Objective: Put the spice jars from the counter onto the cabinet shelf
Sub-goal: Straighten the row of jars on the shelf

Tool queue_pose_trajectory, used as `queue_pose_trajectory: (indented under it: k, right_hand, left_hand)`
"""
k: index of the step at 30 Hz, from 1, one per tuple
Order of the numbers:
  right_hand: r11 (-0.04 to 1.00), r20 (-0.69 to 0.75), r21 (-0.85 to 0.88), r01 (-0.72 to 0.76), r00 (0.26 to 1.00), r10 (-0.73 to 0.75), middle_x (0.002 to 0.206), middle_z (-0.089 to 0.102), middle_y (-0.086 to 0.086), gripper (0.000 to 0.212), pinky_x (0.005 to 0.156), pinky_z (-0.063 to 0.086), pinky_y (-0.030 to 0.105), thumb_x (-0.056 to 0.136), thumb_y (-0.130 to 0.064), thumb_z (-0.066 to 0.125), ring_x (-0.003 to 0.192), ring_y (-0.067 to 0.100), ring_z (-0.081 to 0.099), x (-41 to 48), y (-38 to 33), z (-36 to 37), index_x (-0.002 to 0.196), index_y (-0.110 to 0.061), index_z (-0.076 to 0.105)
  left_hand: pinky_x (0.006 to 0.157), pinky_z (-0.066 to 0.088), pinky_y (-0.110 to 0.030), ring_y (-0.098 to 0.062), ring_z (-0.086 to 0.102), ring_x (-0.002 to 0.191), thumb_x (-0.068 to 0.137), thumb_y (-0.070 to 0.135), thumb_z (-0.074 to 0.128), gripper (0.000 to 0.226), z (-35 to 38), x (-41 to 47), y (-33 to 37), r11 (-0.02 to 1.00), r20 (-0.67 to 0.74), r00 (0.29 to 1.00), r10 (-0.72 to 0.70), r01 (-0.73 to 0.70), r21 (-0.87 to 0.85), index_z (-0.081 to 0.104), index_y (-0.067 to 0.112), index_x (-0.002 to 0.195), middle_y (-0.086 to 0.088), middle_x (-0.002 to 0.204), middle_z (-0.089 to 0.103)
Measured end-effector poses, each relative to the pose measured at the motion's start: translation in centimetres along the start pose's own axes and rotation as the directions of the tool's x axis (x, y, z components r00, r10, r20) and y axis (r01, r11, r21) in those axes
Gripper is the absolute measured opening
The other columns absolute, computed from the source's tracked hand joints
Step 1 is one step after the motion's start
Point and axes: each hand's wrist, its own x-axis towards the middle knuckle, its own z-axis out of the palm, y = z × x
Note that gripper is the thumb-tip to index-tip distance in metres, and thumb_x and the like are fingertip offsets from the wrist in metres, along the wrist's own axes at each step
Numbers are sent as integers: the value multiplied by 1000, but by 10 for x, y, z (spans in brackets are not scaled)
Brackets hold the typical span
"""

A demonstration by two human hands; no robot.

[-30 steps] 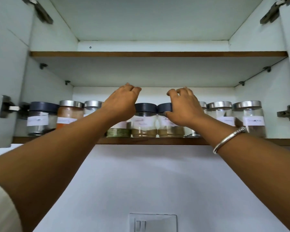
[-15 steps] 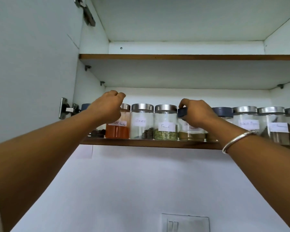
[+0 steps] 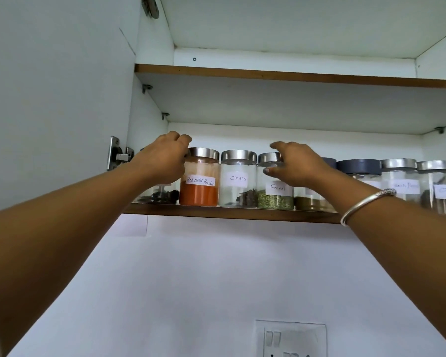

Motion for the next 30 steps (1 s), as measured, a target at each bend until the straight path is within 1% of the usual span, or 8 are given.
queue_pose_trajectory:
  k: [5,8,12,16,21,25,27,30]
  right_hand:
    - [995,13,61,-78,997,77,116,60,11,50,72,40,31,81,-27,69,103,29,54,8,-8,5,125,-15,48]
    - [991,-34,87,-105,994,108,117,58,14,54,77,42,34,81,-25,67,106,31,52,12,-19,3,128,-13,44]
    - [992,-126,126,15,992,1,126,54,13,58,87,41,38,85,-32,62,117,33,47,16,-55,9,135,-15,39]
    - [993,-126,75,89,989,-79,131,53,16,51,95,38,40,92,-36,49,120,35,45,19,-88,18,137,-14,40]
    - [996,-48,21,87,995,-85,117,63,8,52,94,39,42,86,-53,54,106,28,55,19,-109,27,125,-18,50]
    - [997,-93,56,59,994,-53,122,61,9,59,100,36,45,85,-54,55,113,31,53,19,-118,26,130,-17,46]
    - [994,-94,32,104,990,-100,127,59,10,57,103,33,45,87,-51,54,117,31,50,19,-127,24,133,-17,46]
    - [984,-86,-13,176,981,-177,121,61,9,45,88,41,37,90,-40,56,110,28,53,21,-142,22,129,-18,53]
  left_hand:
    - [99,39,-41,-32,38,128,85,2,52,60,2,-2,-17,1000,10,1000,-6,6,7,32,11,141,-16,140,40]
    - [97,40,-41,-32,41,125,85,4,52,57,1,-2,-28,1000,16,1000,-8,8,8,35,10,139,-16,136,42]
    - [96,41,-42,-32,43,121,89,12,51,50,1,-5,-37,999,32,999,-31,31,16,37,9,137,-16,133,44]
    - [91,43,-41,-30,44,114,89,15,50,43,4,-9,-34,999,50,999,-19,17,36,42,12,130,-13,125,46]
    - [80,39,-33,-28,48,105,87,10,52,36,0,-7,-34,998,45,998,-34,36,-44,49,10,123,-13,116,52]
    - [70,41,-30,-23,53,86,88,12,56,25,-18,3,-36,999,87,996,3,1,-47,64,9,111,-13,105,66]
    - [72,43,-28,-23,55,88,87,11,58,27,-28,8,-35,1000,136,991,20,-20,1,66,11,113,-11,107,67]
    - [74,42,-26,-21,56,92,86,7,60,31,-37,13,-37,998,207,978,28,-37,41,66,14,116,-7,112,67]
